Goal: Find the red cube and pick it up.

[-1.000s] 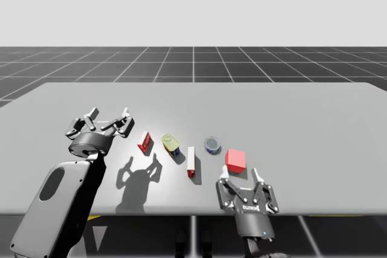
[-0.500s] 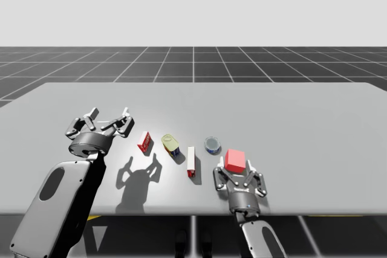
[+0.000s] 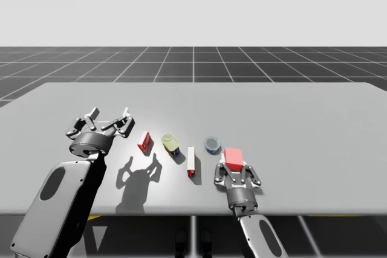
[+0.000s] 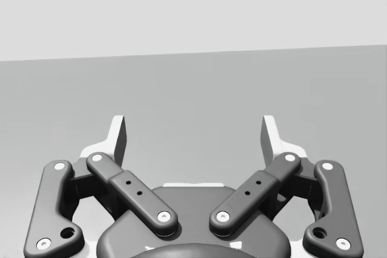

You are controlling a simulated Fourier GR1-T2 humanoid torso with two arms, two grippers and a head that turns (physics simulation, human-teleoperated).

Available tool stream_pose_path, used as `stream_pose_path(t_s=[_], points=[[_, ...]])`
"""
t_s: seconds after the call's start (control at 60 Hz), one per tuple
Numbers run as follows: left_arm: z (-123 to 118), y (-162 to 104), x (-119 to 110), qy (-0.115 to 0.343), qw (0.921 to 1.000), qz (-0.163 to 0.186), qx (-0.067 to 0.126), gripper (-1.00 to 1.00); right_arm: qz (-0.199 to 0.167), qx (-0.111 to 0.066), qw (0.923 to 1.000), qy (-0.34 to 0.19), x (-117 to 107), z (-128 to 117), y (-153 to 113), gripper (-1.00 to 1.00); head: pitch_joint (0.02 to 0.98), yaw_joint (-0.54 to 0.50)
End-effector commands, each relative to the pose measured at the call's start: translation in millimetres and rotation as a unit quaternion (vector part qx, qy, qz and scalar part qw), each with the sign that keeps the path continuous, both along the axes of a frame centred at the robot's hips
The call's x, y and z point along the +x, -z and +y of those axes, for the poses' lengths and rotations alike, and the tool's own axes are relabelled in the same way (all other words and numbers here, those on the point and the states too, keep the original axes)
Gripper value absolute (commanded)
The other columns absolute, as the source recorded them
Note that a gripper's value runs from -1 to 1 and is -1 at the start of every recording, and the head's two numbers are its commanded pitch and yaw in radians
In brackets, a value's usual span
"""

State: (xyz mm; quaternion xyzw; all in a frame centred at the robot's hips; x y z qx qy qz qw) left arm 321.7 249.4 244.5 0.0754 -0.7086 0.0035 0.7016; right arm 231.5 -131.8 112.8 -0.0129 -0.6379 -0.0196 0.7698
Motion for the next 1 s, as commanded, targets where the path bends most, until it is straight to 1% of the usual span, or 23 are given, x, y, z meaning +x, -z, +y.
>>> stream_pose_path(t_s=[0.017,0.117,0.15,0.267,0.3,0.35,0.467,0.483,0.517,0.55,0.583,0.617,0.667,0.717,0.783,0.883,0.917,0.967,0.983,1.0], points=[[0,0,0,0.000,1.0000,0.001,0.001,-1.00,0.009,-0.008,0.9987,0.050,0,-8,6,1.00,0.746,-0.26],[0,1,0,0.000,1.0000,0.002,0.002,-1.00,0.006,-0.012,0.9986,0.052,-1,-9,6,0.97,0.653,-0.27],[0,1,0,0.000,1.0000,0.002,0.003,-1.00,0.005,-0.013,0.9985,0.052,-1,-9,6,1.00,0.625,-0.27],[0,1,0,0.000,1.0000,0.002,0.003,-1.00,0.002,-0.015,0.9985,0.052,-1,-9,6,0.99,0.558,-0.28],[0,1,0,0.000,1.0000,0.002,0.003,-1.00,0.000,-0.015,0.9985,0.052,-2,-9,7,0.94,0.532,-0.28],[0,1,0,0.000,1.0000,0.002,0.002,-1.00,-0.002,-0.017,0.9985,0.052,-2,-9,8,0.92,0.512,-0.29],[0,1,0,0.000,1.0000,0.002,0.003,-1.00,-0.005,-0.019,0.9985,0.051,-2,-9,8,0.97,0.482,-0.29],[0,1,0,0.000,1.0000,0.002,0.003,-1.00,-0.009,-0.024,0.9985,0.049,-2,-10,7,0.93,0.477,-0.29],[0,1,0,0.000,1.0000,0.001,0.003,-1.00,-0.011,-0.024,0.9985,0.048,-2,-10,7,0.88,0.474,-0.29],[0,1,0,0.000,1.0000,0.001,0.003,-1.00,-0.016,-0.027,0.9984,0.046,-2,-10,5,0.86,0.472,-0.29],[0,1,0,0.000,1.0000,0.000,0.003,-1.00,-0.019,-0.028,0.9984,0.046,-1,-11,4,0.87,0.471,-0.29],[0,1,0,-0.001,1.0000,-0.001,0.003,-1.00,-0.023,-0.026,0.9984,0.044,-1,-11,0,0.93,0.468,-0.29],[0,1,0,-0.002,1.0000,-0.001,0.003,-1.00,-0.029,-0.025,0.9983,0.043,-1,-11,-5,0.91,0.468,-0.29],[0,0,0,-0.004,1.0000,-0.002,0.003,-1.00,-0.041,-0.027,0.9980,0.041,0,-11,-12,0.89,0.468,-0.29],[0,0,0,-0.004,1.0000,-0.002,0.003,-1.00,-0.053,-0.030,0.9973,0.039,0,-12,-20,0.94,0.467,-0.29],[0,0,0,-0.004,1.0000,-0.002,0.003,-1.00,-0.079,-0.030,0.9957,0.039,1,-13,-40,0.99,0.467,-0.29],[1,0,0,-0.005,1.0000,-0.002,0.003,-1.00,-0.091,-0.029,0.9947,0.038,1,-14,-51,1.00,0.467,-0.29],[1,0,0,-0.005,1.0000,-0.002,0.003,-1.00,-0.100,-0.029,0.9939,0.037,2,-15,-59,0.99,0.467,-0.29],[1,0,0,-0.005,1.0000,-0.002,0.003,-1.00,-0.109,-0.028,0.9929,0.037,2,-15,-67,1.00,0.466,-0.29],[1,0,0,-0.005,1.0000,-0.002,0.003,-1.00,-0.109,-0.028,0.9929,0.037,2,-15,-67,1.00,0.466,-0.29]])
